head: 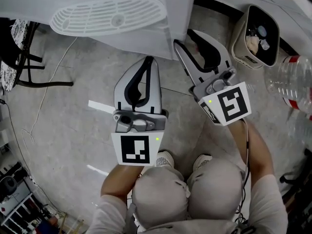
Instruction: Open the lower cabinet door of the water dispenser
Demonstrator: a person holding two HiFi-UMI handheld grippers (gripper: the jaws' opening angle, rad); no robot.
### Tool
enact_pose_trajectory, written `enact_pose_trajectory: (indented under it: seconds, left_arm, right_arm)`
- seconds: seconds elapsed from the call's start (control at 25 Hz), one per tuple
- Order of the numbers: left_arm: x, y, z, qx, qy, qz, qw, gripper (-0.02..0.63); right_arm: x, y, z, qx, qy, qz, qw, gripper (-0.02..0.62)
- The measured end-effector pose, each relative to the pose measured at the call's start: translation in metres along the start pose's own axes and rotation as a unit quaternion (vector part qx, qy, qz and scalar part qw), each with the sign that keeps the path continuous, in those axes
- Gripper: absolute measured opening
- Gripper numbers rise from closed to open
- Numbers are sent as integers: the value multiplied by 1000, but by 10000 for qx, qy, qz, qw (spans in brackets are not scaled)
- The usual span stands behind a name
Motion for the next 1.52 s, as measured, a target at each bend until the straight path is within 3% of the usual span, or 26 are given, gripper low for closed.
enact_pose_trajectory:
  seconds: [0.12, 0.52, 0.8, 1.0, 1.52]
  left_arm:
    - [1, 3, 4, -75, 24, 7, 10000, 6]
    - [21, 62, 28, -197, -422, 235, 9986, 6]
    - [48, 116, 32, -82, -491, 735, 9961, 6]
    - [61, 158, 40, -24, -569, 1354, 9891, 6]
    - [105, 222, 61, -216, -583, 2343, 9702, 5]
  right_arm:
    - [8, 6, 2, -71, 59, 86, 9999, 147]
    - [71, 41, 17, -383, 241, 1239, 9913, 124]
    - [133, 34, 29, -663, 433, 2489, 9653, 69]
    - [174, 16, 38, -735, 375, 3183, 9444, 69]
    - [244, -43, 55, -1006, 167, 3831, 9181, 69]
Point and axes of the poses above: the fingertips, and each gripper's own axes: y backward along the fingers, x to its left, z out of its top, the point moved 10 cm from there along y, backward along the fingers, and after that the axes turned 15 degrees about y, right-handed, at the moved point
